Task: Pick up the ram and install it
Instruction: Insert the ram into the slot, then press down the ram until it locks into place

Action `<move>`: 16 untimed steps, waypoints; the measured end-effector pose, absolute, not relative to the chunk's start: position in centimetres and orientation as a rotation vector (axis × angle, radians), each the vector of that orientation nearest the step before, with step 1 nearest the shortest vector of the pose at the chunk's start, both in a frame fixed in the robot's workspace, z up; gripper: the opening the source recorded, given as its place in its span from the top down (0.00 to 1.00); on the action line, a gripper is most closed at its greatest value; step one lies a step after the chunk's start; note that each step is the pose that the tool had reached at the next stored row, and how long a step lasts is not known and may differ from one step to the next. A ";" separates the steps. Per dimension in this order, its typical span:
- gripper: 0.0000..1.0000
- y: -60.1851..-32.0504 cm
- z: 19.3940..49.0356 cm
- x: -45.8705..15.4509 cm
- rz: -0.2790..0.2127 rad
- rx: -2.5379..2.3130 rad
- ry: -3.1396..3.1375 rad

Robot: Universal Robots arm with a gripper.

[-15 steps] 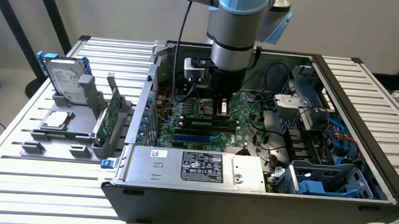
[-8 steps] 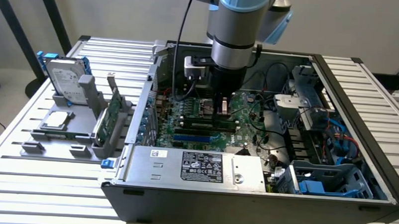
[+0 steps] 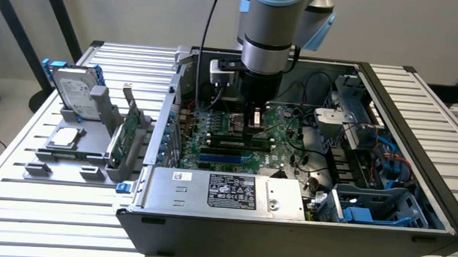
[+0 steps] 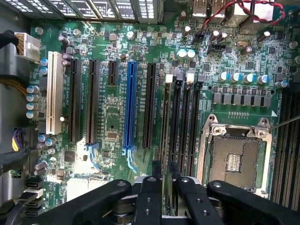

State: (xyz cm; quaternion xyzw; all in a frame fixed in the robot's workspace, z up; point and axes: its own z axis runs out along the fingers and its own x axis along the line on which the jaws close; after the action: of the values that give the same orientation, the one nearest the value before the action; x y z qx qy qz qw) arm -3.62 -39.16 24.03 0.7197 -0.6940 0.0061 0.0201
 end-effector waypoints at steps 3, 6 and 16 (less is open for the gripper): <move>0.89 -39.2 24.3 -3.8 0.018 2.233 -2.153; 0.89 -39.2 24.3 -4.1 0.017 2.233 -2.154; 0.89 -39.1 24.2 -4.1 0.017 2.234 -2.154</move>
State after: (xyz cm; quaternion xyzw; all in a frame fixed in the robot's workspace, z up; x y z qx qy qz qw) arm -4.13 -39.13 24.18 0.7197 -0.6940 0.0056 0.0194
